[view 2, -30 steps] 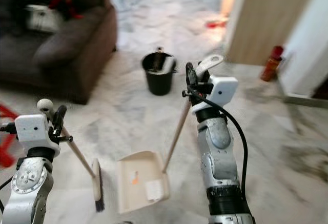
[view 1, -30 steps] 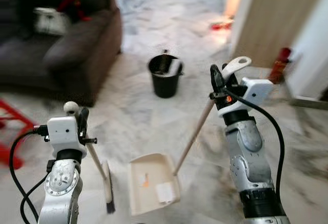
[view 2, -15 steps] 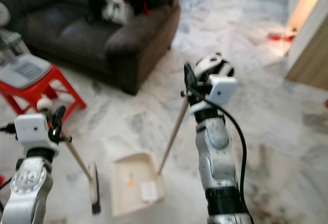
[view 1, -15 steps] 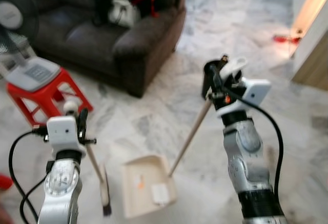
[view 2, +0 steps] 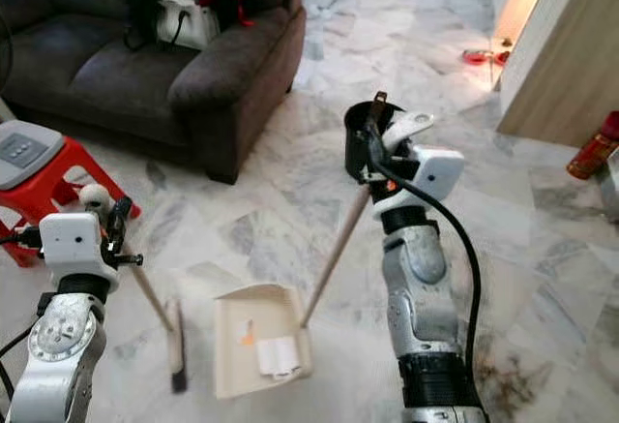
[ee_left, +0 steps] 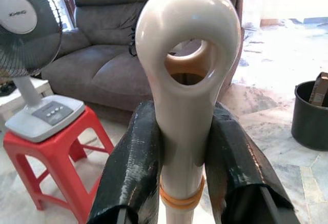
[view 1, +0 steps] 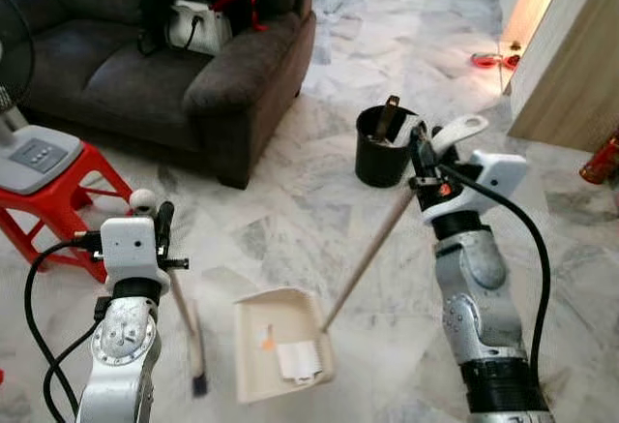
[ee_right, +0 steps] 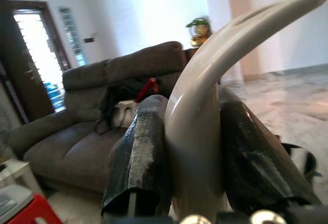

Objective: Sweep floor

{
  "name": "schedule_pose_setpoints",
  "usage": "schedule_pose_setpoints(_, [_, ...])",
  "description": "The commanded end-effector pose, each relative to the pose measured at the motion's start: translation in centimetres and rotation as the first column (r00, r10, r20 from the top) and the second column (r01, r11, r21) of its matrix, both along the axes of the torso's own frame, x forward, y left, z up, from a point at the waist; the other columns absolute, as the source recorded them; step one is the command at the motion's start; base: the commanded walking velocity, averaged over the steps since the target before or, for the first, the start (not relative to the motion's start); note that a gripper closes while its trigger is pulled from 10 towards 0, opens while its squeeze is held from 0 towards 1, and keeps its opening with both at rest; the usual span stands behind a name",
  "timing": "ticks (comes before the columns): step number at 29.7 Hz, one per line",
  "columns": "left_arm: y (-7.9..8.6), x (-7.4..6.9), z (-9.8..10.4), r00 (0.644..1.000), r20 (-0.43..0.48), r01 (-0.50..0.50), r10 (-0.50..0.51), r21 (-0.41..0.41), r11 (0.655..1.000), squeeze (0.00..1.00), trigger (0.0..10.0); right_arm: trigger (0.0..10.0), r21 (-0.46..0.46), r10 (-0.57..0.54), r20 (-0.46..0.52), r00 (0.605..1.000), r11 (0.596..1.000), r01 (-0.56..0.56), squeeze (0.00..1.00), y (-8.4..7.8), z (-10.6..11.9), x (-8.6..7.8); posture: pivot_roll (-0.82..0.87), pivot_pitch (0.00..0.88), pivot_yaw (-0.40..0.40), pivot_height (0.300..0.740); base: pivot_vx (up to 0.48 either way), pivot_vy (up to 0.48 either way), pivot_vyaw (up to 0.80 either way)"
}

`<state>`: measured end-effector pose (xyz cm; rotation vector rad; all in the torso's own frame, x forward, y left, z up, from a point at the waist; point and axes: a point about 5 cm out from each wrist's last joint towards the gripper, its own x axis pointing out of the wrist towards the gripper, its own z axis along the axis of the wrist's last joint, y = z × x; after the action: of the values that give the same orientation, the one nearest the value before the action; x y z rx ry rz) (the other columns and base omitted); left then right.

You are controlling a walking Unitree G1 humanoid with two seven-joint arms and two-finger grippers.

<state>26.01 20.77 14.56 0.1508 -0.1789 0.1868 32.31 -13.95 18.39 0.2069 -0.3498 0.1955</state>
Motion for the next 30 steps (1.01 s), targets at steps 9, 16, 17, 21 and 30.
schedule_pose_setpoints(9, [0.5,-0.1,0.5,0.999,0.025,-0.032,0.031,0.035,0.999,0.0,10.0,10.0,0.029,0.012,0.046,0.999,0.999,-0.013,0.0,0.2,1.2,-0.1,0.01,0.091,0.022,0.74,0.0,-0.457,0.0])
schedule_pose_setpoints(16, [0.7,-0.2,0.6,0.999,0.029,-0.038,0.037,0.017,0.999,0.0,10.0,10.0,0.03,0.015,0.043,0.999,0.999,-0.016,0.0,0.3,1.1,-0.1,0.01,0.09,0.022,0.74,0.0,-0.378,0.0])
schedule_pose_setpoints(17, [0.7,-0.2,0.6,0.999,0.033,-0.037,0.037,0.016,0.999,0.0,10.0,10.0,0.03,0.015,0.043,0.999,0.999,-0.016,0.0,0.3,1.1,-0.2,0.01,0.09,0.022,0.74,0.0,0.0,0.0])
schedule_pose_setpoints(21, [0.5,-0.2,0.8,0.998,0.051,-0.024,0.024,0.007,1.0,0.0,10.0,10.0,0.03,0.013,0.042,0.999,0.999,-0.014,0.0,0.3,1.1,-0.1,0.01,0.086,0.023,0.74,0.0,0.0,0.0])
schedule_pose_setpoints(30, [0.2,-0.2,1.0,0.998,0.065,-0.015,0.015,-0.001,1.0,0.0,10.0,10.0,0.037,-0.095,0.039,0.995,0.995,0.093,0.0,-1.0,1.2,0.1,0.01,0.072,0.023,0.74,0.0,0.0,0.0])
